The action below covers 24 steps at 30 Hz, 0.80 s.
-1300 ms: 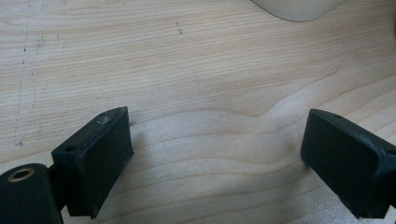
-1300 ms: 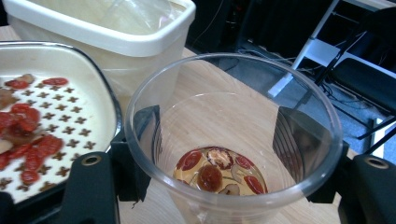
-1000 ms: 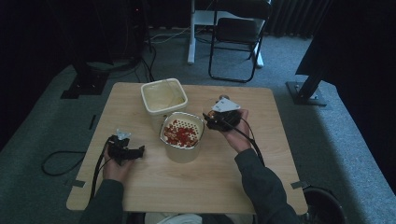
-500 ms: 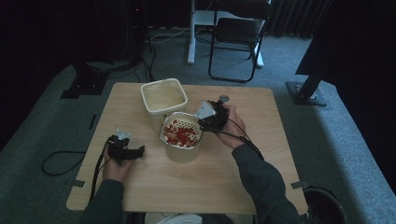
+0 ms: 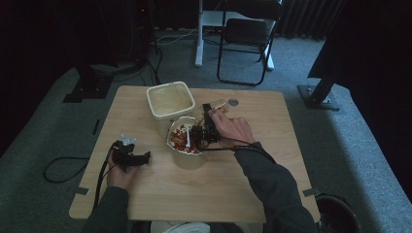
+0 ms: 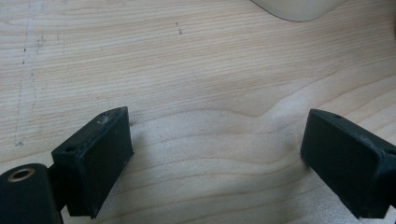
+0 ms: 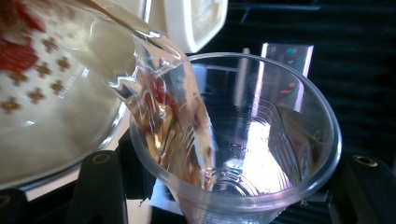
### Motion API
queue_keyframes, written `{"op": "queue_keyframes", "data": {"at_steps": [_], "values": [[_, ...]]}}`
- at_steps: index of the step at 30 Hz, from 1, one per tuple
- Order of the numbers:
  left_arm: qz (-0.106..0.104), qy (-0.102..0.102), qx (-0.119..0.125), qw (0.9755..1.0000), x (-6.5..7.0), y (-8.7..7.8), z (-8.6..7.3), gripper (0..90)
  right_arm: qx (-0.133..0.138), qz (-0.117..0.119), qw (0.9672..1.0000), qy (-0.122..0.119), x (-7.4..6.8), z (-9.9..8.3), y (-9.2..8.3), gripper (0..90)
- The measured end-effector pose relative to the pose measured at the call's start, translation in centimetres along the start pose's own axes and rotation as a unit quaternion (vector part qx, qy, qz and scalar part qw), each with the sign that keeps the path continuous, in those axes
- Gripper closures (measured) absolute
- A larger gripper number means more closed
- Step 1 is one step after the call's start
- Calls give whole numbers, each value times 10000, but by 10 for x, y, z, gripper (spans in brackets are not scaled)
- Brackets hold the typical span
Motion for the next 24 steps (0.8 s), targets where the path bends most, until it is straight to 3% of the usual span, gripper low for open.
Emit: {"op": "queue_keyframes", "data": {"at_steps": [7, 11, 22, 24], "values": [[6, 4, -1, 10000, 0, 0, 0, 93, 129, -437, 9977, -510, 8, 0, -2, 371], [1, 9, -3, 10000, 0, 0, 0, 93, 153, -587, 9966, -563, 10, -1, -3, 371], [4, 8, -3, 10000, 0, 0, 0, 93, 212, -730, 9942, -765, 10, 1, -3, 374], [4, 7, -3, 10000, 0, 0, 0, 93, 219, -786, 9944, -668, 13, 1, -3, 374]]}}
Point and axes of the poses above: each handheld gripper's, and its own axes: y roughly forward along the jaws, z roughly out of its top, x roughly to its right, the point moved 8 cm from there along y, roughly forward along the jaws, and after that the axes turned 11 degrees about -z, right-handed, at the moved point
